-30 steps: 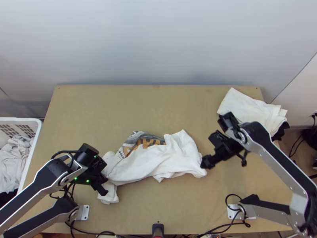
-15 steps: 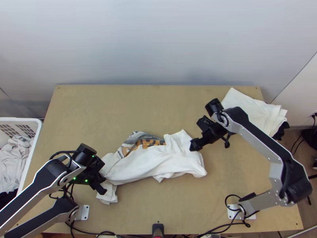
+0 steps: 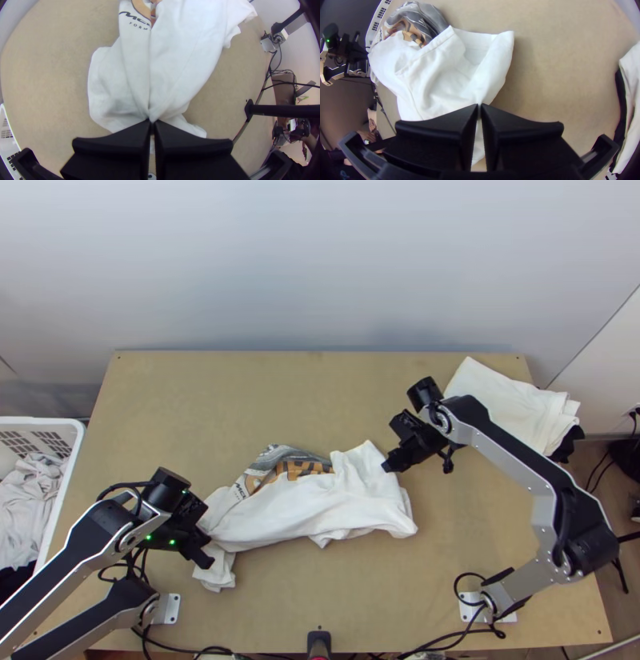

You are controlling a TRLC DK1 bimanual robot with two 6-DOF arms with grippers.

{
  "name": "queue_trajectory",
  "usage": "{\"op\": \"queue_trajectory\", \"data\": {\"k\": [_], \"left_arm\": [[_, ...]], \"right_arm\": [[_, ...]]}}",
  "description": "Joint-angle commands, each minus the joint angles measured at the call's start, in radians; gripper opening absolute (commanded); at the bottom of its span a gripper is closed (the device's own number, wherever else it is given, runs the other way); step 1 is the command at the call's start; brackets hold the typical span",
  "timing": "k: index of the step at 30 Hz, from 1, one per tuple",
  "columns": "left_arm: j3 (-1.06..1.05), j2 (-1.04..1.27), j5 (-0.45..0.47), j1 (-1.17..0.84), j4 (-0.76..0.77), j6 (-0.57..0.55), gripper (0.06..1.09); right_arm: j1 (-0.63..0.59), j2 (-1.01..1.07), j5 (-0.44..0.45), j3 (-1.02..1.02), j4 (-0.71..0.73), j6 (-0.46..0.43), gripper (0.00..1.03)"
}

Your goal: Fold the t-shirt

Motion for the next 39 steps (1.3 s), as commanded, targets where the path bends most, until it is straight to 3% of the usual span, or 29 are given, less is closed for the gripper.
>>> {"op": "queue_trajectory", "data": {"k": [1, 8, 15, 18, 19, 23, 24, 30, 35, 39], "left_arm": [[-0.001, 0.012, 0.000, 0.006, 0.010, 0.004, 0.12], [0.011, 0.030, -0.007, 0.009, 0.023, 0.018, 0.12], [0.073, 0.076, -0.012, 0.094, 0.036, 0.075, 0.12], [0.119, 0.101, -0.013, 0.137, 0.036, 0.101, 0.13], [0.137, 0.115, -0.012, 0.166, 0.040, 0.110, 0.23], [0.215, 0.182, -0.012, 0.221, 0.045, 0.131, 0.93], [0.232, 0.199, -0.010, 0.233, 0.045, 0.131, 1.04], [0.326, 0.260, -0.010, 0.246, 0.056, 0.134, 1.04], [0.366, 0.296, 0.000, 0.181, 0.042, 0.116, 1.04], [0.350, 0.290, 0.000, 0.074, -0.004, 0.107, 1.04]], "right_arm": [[-0.016, -0.108, 0.000, 0.000, -0.037, -0.021, 0.03], [-0.117, -0.341, 0.000, 0.056, -0.129, -0.018, 0.03], [-0.290, -0.462, -0.002, 0.192, -0.213, -0.034, 0.03], [-0.309, -0.504, -0.003, 0.246, -0.261, -0.044, 0.03], [-0.307, -0.514, -0.005, 0.266, -0.284, -0.044, 0.03], [-0.252, -0.556, -0.010, 0.284, -0.380, -0.054, 0.03], [-0.241, -0.567, -0.010, 0.275, -0.406, -0.066, 0.03], [-0.243, -0.672, 0.010, 0.192, -0.475, -0.100, 0.03], [-0.261, -0.731, 0.024, 0.028, -0.436, -0.126, 0.03], [-0.437, -0.740, 0.049, -0.012, -0.411, -0.193, 0.03]]}}
